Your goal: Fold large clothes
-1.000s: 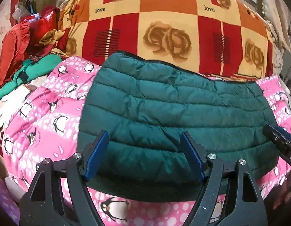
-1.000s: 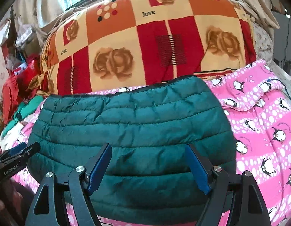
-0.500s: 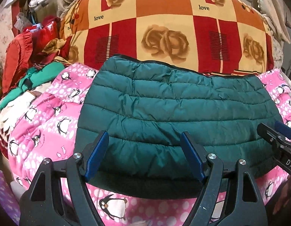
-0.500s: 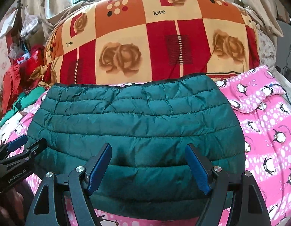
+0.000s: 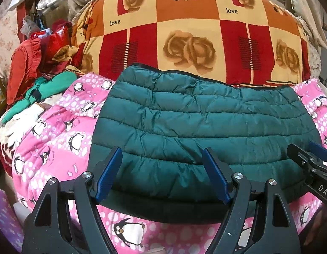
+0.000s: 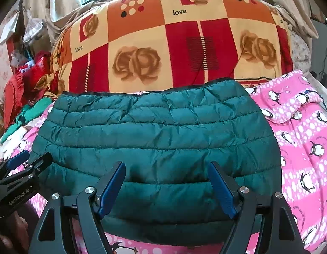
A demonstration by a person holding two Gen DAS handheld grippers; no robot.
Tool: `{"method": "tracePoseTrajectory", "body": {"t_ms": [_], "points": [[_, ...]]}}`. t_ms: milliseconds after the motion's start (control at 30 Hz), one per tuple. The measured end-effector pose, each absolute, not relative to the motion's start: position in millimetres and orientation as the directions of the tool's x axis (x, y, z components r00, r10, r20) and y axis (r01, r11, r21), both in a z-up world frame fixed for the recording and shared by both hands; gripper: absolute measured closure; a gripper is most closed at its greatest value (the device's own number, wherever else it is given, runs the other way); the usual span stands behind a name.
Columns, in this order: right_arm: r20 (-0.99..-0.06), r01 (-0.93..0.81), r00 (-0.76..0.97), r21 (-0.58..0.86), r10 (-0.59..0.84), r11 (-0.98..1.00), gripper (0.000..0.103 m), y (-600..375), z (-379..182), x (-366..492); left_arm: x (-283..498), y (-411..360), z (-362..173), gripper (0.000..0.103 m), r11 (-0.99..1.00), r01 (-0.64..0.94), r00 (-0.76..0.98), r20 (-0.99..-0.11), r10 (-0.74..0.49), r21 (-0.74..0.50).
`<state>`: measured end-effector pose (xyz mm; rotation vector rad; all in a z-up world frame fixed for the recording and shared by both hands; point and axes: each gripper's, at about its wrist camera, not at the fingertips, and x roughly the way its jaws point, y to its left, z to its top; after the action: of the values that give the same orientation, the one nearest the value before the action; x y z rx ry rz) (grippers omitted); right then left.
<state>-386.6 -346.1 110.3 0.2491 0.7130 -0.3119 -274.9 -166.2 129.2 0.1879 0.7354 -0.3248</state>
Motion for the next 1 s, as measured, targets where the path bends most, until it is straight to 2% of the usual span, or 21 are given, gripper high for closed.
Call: {"method": "tracePoseTrajectory", "body": {"t_ms": [1000], "points": [[-0.693,0.373,0.688,0.084,-0.215,0.924,0.024,-343.8,104.4,-382.5,-276.1,-171.6,125.4,0.024,0.929,0.369,0.678,-0.692,-0.248,0.029]]}}
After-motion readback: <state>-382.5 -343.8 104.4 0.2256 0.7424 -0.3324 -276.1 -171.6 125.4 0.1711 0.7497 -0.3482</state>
